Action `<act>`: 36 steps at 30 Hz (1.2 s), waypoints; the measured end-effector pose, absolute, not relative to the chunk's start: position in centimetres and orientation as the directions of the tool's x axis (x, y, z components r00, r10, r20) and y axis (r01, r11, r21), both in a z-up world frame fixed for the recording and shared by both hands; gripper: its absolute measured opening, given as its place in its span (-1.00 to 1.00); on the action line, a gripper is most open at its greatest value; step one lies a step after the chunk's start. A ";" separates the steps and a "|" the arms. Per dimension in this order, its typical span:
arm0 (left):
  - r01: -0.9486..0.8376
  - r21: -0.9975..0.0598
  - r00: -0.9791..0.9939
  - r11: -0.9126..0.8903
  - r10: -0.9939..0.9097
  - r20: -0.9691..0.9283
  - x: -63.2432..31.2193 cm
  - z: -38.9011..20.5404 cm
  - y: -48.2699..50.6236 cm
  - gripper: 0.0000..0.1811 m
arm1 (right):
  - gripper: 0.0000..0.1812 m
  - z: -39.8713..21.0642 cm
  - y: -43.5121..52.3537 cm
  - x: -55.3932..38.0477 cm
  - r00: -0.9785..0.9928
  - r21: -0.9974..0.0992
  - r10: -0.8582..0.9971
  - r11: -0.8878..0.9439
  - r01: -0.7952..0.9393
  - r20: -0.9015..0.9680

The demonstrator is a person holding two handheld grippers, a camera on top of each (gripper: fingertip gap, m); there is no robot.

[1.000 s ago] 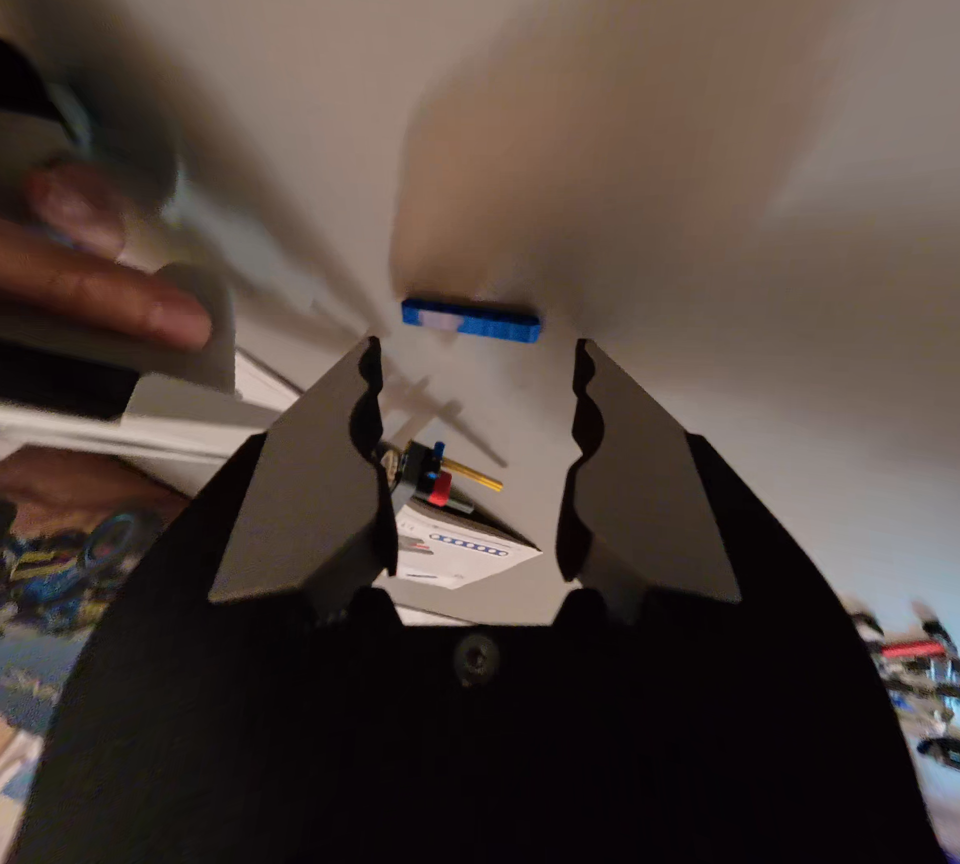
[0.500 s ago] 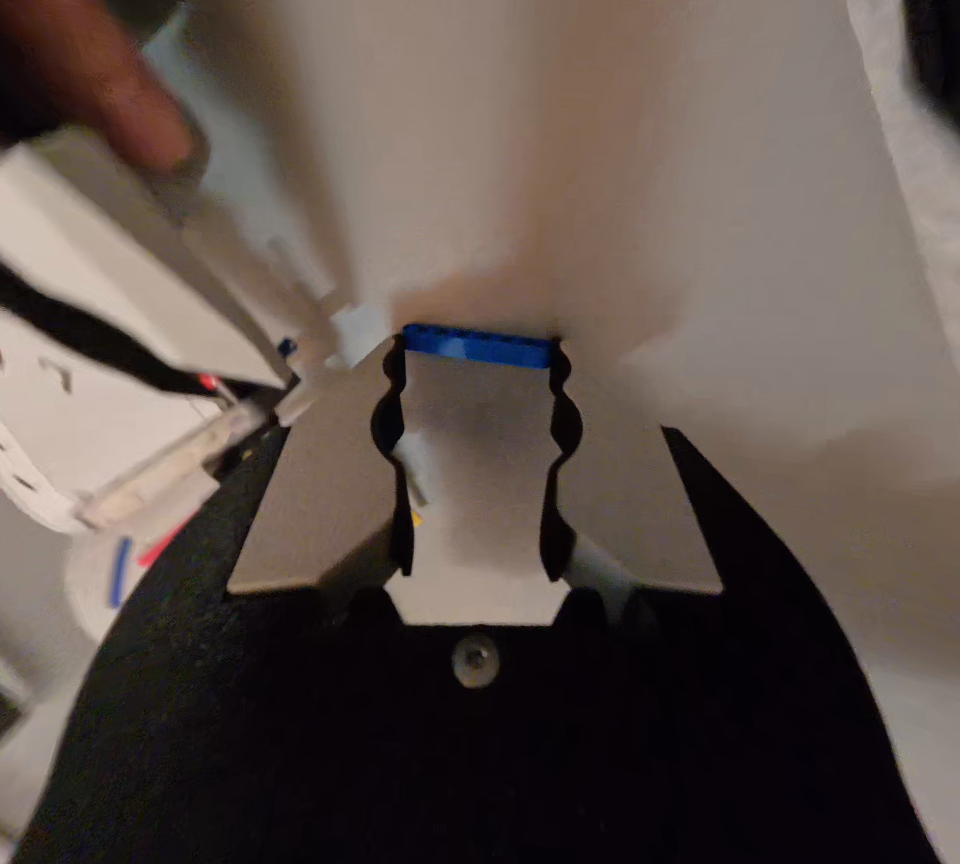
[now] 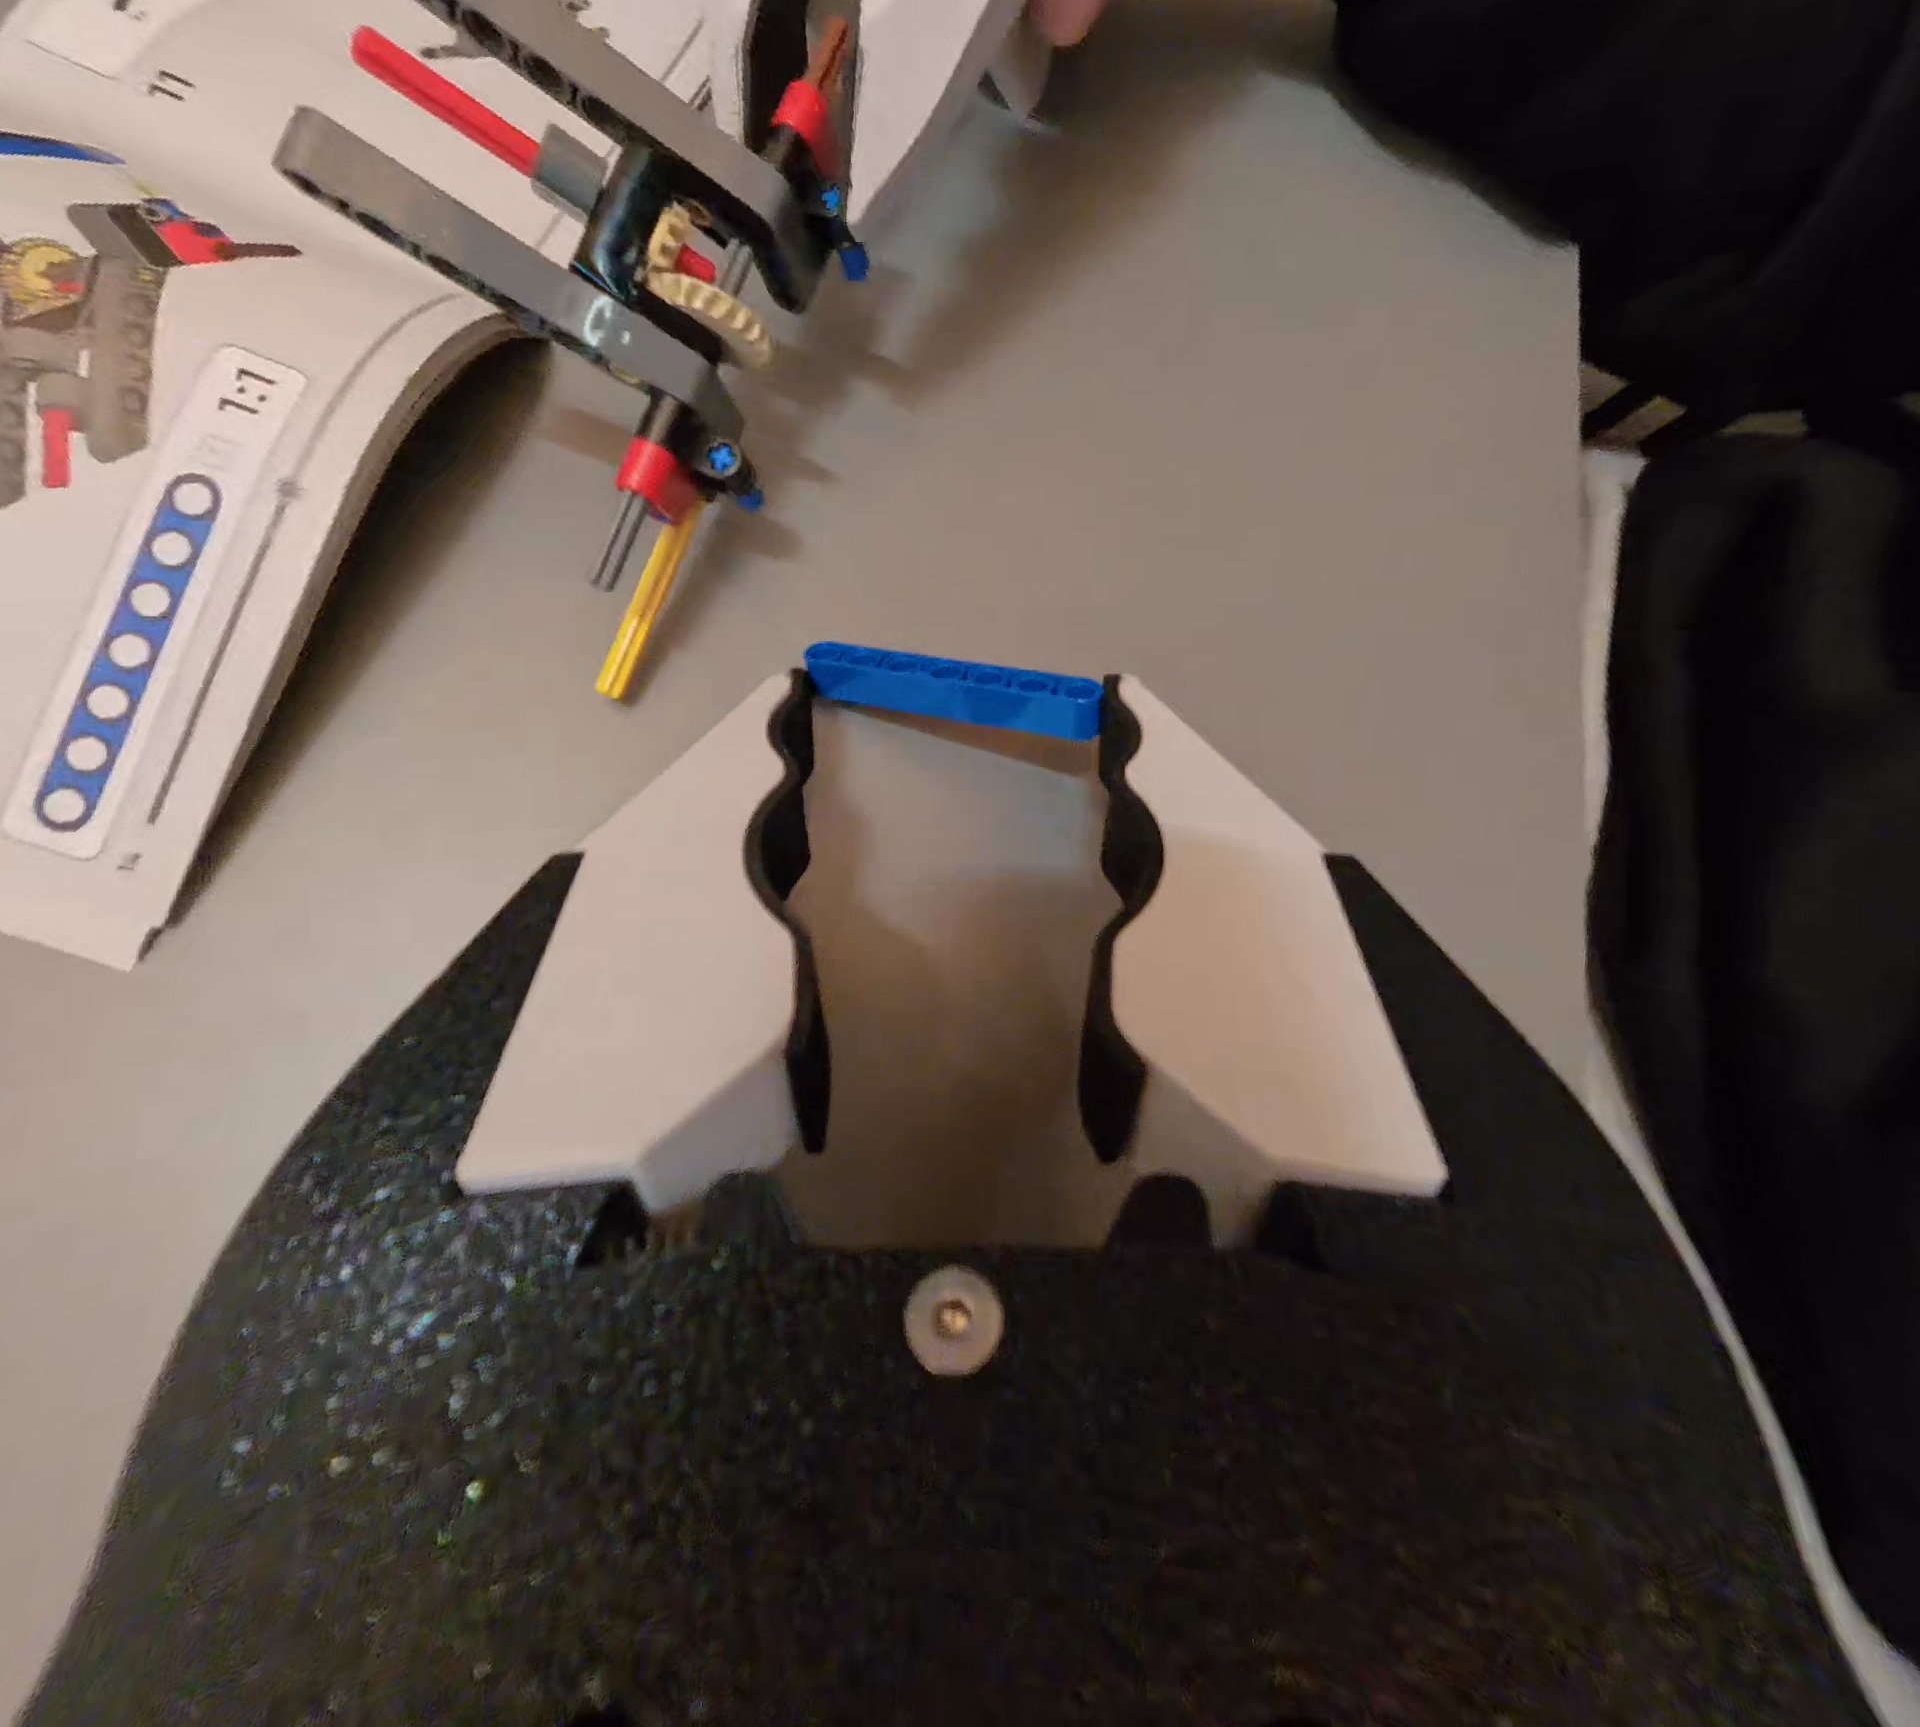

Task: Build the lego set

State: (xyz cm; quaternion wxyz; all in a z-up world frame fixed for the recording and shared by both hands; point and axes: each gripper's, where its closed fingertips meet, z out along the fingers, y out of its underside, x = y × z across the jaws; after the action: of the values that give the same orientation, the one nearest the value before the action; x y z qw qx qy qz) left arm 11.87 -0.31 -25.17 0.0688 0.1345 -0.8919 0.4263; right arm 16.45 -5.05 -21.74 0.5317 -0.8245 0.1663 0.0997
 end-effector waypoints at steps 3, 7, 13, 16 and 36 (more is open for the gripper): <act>-0.236 -0.746 -0.970 0.623 -0.195 0.145 12.0 -25.5 0.1 -0.41 | -0.85 -21.7 -5.1 16.5 0.926 -0.848 -0.171 -0.374 -0.376 -0.335; -0.094 -0.731 -0.985 0.676 -0.170 -0.031 11.7 -25.8 0.4 -0.38 | -0.85 -21.7 -5.1 16.5 0.927 -0.846 -0.173 -0.379 -0.376 -0.334; -0.077 -0.753 -0.978 0.653 -0.195 -0.068 11.2 -25.1 1.2 -0.42 | -0.85 -21.7 -5.1 16.5 0.925 -0.846 -0.173 -0.376 -0.379 -0.338; -0.129 -0.744 -0.968 0.655 -0.246 -0.049 10.9 -24.4 2.2 -0.59 | -0.85 -21.7 -5.1 16.6 0.925 -0.847 -0.175 -0.373 -0.379 -0.338; -0.613 -0.469 -0.752 0.636 -0.288 0.593 7.0 -25.1 -1.4 -0.86 | -0.85 -21.7 -5.0 16.5 0.925 -0.845 -0.174 -0.377 -0.379 -0.338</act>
State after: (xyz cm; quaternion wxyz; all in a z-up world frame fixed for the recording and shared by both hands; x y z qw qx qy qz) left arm 7.04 -1.38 -25.06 0.2393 0.2582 -0.8722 0.3395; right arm 16.53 -5.02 -21.71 0.5321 -0.8242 0.1679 0.0965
